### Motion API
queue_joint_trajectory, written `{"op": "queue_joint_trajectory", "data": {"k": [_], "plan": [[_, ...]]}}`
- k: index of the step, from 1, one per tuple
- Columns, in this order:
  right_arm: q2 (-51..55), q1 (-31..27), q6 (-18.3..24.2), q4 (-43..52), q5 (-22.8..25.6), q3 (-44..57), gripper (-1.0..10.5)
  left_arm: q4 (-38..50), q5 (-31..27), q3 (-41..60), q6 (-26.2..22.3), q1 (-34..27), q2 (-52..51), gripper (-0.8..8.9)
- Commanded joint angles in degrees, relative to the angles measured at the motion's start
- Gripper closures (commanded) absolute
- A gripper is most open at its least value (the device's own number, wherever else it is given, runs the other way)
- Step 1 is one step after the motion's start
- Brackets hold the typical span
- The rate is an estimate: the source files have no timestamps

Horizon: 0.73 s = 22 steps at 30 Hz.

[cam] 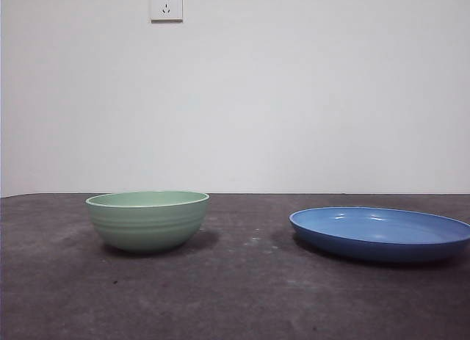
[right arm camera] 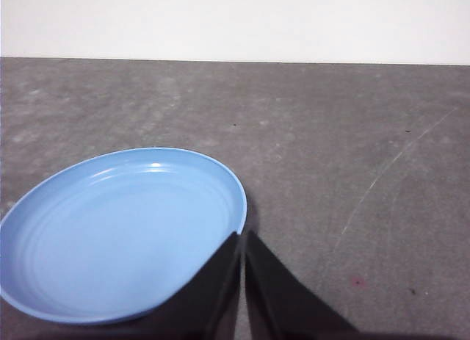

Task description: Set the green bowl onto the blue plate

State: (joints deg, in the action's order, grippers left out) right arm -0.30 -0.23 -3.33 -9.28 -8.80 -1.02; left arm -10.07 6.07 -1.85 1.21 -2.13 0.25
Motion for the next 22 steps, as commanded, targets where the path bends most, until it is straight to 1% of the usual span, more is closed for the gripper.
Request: {"op": "queue_joint_trajectory", "data": {"k": [1,5,8,10,13,16,22], "plan": [[0.09,-0.02,-3.39,0.48,-0.55,0.35,9.4,1.14,0.04,1.16,4.85,-0.11,-0.07,8.04],[0.09,-0.02,-8.26,0.11,-0.42,0.33,9.4,1.99,0.04,1.16,15.61,-0.11,-0.07,8.04],[0.09,-0.02,-10.34,0.09,-0.15,0.31,9.4,1.97,0.04,1.16,19.39,-0.11,-0.07,8.04],[0.09,-0.02,-12.68,0.09,-0.26,0.31,9.4,1.95,0.07,1.16,22.14,-0.11,-0.07,8.04],[0.09,-0.02,-14.45,0.63,-2.32,0.22,9.4,1.95,0.07,0.92,26.16,-0.11,-0.07,8.04],[0.09,-0.02,-15.78,0.66,-2.84,-0.44,9.4,1.92,0.66,-0.33,29.11,-0.11,-0.07,8.04],[0.09,-0.02,-16.85,0.7,-2.78,-4.96,9.4,0.98,3.04,-5.38,29.92,-0.11,0.48,8.04]]}}
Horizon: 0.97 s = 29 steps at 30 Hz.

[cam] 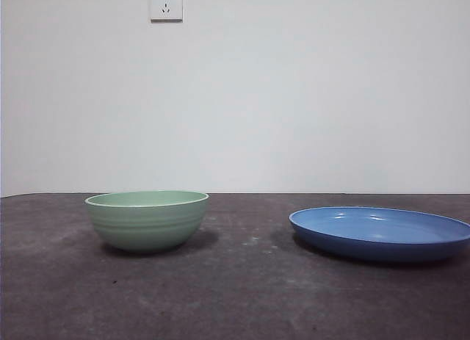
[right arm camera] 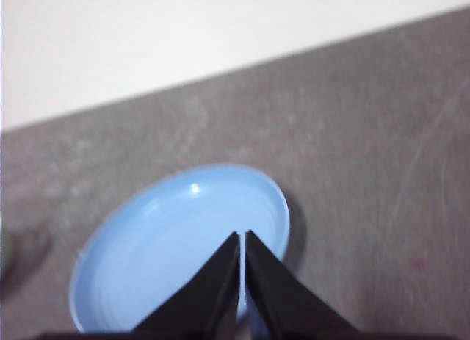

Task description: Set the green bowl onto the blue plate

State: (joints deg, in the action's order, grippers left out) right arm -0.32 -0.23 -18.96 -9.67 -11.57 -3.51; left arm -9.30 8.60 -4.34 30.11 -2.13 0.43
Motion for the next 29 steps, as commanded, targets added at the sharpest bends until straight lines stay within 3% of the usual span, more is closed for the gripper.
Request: {"op": "queue_joint_trajectory", "data": {"k": [1,8,17,22,29], "plan": [[0.09,-0.02,-1.22,1.07,0.0,-3.37,9.4,-0.39,0.5,-3.93,1.01,-0.11,0.59,8.04],[-0.37,-0.02,-1.18,0.11,0.04,-11.19,9.4,-6.45,0.68,-13.2,-1.2,-0.11,5.35,8.04],[-9.6,0.04,3.48,-11.54,-1.16,-26.69,9.4,-18.18,8.24,-28.11,-11.45,-0.11,17.66,8.04],[-18.58,0.04,8.48,-22.27,-6.64,-35.87,9.4,-25.07,14.03,-35.17,-18.14,-0.07,25.86,8.04],[-30.82,0.22,16.11,-36.85,-14.25,-46.36,9.4,-33.92,20.52,-42.73,-23.58,1.6,34.71,8.04]]}}
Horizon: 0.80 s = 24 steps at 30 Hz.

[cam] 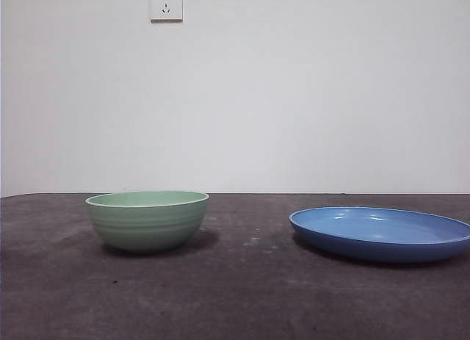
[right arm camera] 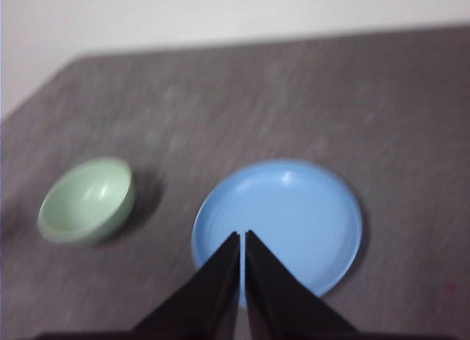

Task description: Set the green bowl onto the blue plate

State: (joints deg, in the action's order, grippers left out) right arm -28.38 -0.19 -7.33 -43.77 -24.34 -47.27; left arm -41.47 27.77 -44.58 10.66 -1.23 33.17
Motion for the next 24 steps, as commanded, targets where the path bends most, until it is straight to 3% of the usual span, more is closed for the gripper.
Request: {"op": "queue_joint_trajectory", "data": {"k": [1,10,17,21,24], "plan": [[-4.42,0.37,5.51,-4.72,-2.23,-3.89,9.4,-3.21,1.57,-3.56,-5.25,1.33,3.08,8.04],[-13.31,5.29,11.58,-18.38,-4.63,-9.46,9.4,-13.09,2.29,-9.33,-11.74,8.15,8.26,8.04],[-14.23,8.59,12.63,-19.67,-4.57,-9.49,9.4,-13.62,2.29,-9.35,-11.91,10.69,8.44,8.01],[-14.23,8.63,12.46,-19.5,-4.57,-9.46,8.8,-13.42,2.25,-9.35,-11.65,10.69,8.44,6.26],[-14.23,8.63,12.26,-19.47,-4.55,-9.49,6.6,-13.25,2.25,-9.35,-11.67,10.69,8.44,4.53]]}}
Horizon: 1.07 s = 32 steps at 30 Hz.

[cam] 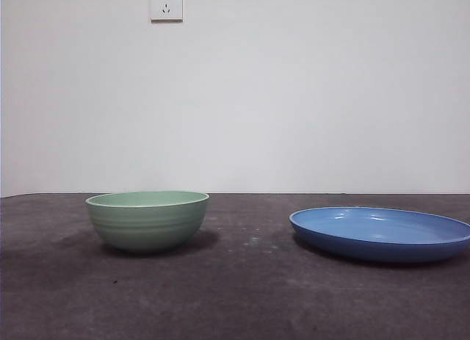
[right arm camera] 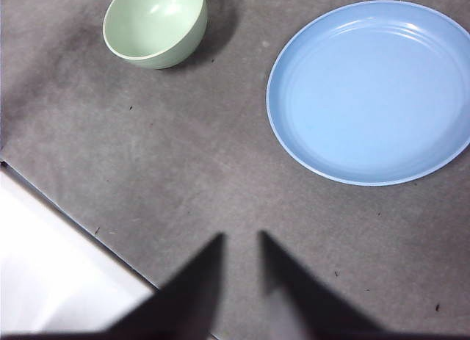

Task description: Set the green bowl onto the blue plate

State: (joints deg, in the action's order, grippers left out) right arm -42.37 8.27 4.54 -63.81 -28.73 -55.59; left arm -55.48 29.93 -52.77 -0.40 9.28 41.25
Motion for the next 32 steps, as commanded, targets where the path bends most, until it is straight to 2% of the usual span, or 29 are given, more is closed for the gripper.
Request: {"op": "queue_joint_trajectory", "data": {"k": [1,10,18,32], "plan": [[-0.24,0.17,0.37,0.59,-0.11,-1.14,6.0,0.92,0.09,-1.16,-0.61,0.17,0.37,4.27],[-0.24,0.17,0.37,0.76,0.24,-1.14,5.8,1.27,0.07,-1.16,0.11,0.17,2.19,4.07],[-0.24,0.17,0.35,0.76,0.24,-1.16,5.8,6.08,-0.83,-3.15,3.58,0.31,8.11,4.07],[-0.24,0.17,0.33,0.76,0.24,-1.14,5.8,6.03,-13.94,-20.09,2.86,6.43,32.83,4.08]]}}
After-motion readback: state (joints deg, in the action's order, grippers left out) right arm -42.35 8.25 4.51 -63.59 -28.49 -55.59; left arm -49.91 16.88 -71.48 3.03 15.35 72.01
